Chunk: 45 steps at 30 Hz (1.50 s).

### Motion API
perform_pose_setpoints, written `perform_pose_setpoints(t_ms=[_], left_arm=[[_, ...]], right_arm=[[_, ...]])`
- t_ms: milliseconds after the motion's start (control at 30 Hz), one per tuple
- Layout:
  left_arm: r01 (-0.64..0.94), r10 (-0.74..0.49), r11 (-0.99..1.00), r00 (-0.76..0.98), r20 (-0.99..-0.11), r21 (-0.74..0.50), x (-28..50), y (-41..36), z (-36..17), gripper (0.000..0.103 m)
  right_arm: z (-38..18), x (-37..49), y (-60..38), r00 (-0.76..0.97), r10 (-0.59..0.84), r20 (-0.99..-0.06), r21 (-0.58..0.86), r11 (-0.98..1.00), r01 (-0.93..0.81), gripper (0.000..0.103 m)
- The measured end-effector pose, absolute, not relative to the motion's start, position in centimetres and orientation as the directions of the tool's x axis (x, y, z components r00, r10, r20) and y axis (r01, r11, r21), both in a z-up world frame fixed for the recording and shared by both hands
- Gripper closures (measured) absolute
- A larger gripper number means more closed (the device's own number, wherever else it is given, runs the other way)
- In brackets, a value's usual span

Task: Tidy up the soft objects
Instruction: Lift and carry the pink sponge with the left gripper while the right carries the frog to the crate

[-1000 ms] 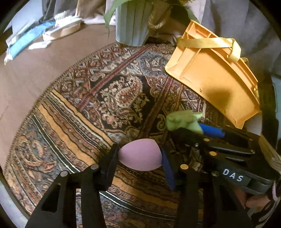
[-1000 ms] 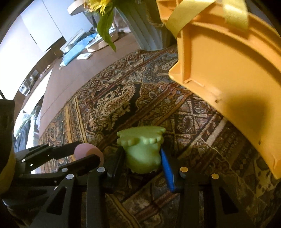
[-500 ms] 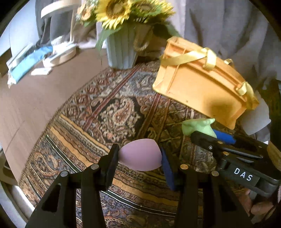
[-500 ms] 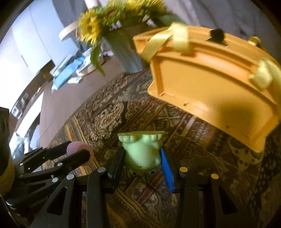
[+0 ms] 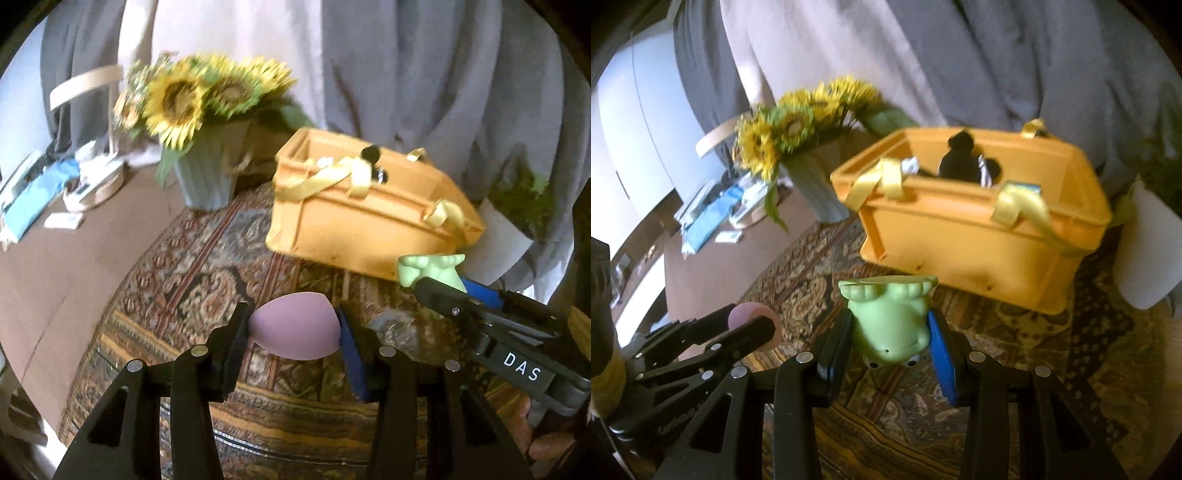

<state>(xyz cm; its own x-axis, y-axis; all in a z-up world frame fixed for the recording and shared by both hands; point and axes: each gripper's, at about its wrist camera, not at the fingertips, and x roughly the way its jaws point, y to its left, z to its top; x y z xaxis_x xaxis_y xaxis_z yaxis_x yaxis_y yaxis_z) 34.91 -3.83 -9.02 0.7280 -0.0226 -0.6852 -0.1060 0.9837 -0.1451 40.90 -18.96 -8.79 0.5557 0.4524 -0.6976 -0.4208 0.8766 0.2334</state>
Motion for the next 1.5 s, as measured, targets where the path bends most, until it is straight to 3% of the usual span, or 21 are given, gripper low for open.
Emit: perform_pose_setpoints(t_ms=[967, 1500], left_arm=[[0.094, -0.128, 0.991, 0.887, -0.443, -0.097, 38.1, -6.5, 0.4, 0.056], [0.137, -0.155, 0.988, 0.89, -0.428, -0.072, 44.0, -7.9, 1.8, 0.056]], right_arm=[[1.4, 40.6, -22.5, 0.815, 0.336, -0.473, 0.149, 0.942, -0.301, 0.061], [2.6, 45.6, -23.4, 0.843, 0.286, -0.455, 0.137, 0.958, -0.251, 0.061]])
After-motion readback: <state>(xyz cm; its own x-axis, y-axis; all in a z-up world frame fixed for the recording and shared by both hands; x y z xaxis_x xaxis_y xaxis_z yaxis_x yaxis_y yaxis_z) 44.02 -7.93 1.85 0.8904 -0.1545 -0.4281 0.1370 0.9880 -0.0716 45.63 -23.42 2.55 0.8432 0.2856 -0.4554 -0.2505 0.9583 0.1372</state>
